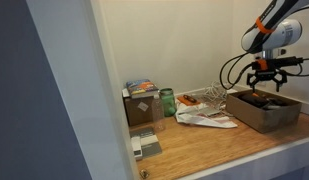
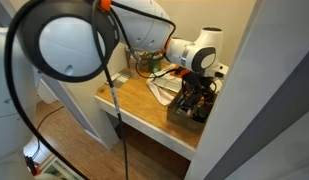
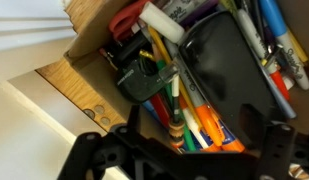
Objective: Pick up the white pencil and put it on the white cloth on the table
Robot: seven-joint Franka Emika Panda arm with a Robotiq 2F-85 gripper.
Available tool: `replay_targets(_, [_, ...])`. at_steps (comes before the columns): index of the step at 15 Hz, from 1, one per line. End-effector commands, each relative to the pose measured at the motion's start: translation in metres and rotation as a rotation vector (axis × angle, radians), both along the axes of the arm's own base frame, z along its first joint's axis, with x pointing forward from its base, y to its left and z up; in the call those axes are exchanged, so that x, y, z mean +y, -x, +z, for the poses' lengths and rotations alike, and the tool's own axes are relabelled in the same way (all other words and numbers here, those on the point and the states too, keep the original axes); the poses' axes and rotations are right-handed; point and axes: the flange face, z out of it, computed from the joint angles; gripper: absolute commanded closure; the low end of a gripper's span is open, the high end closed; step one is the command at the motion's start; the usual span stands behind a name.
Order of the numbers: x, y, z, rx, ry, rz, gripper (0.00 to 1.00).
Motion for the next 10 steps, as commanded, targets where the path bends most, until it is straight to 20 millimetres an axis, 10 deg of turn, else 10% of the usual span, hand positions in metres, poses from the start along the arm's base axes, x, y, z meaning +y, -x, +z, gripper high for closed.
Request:
replay_targets(1, [-0.014,-0.012,-0.004,-0.017,-0.035,-0.098,0.01])
replay_targets(10, [-0.036,-0.013,-0.015,-0.028,-0.044,-0.177,0.31])
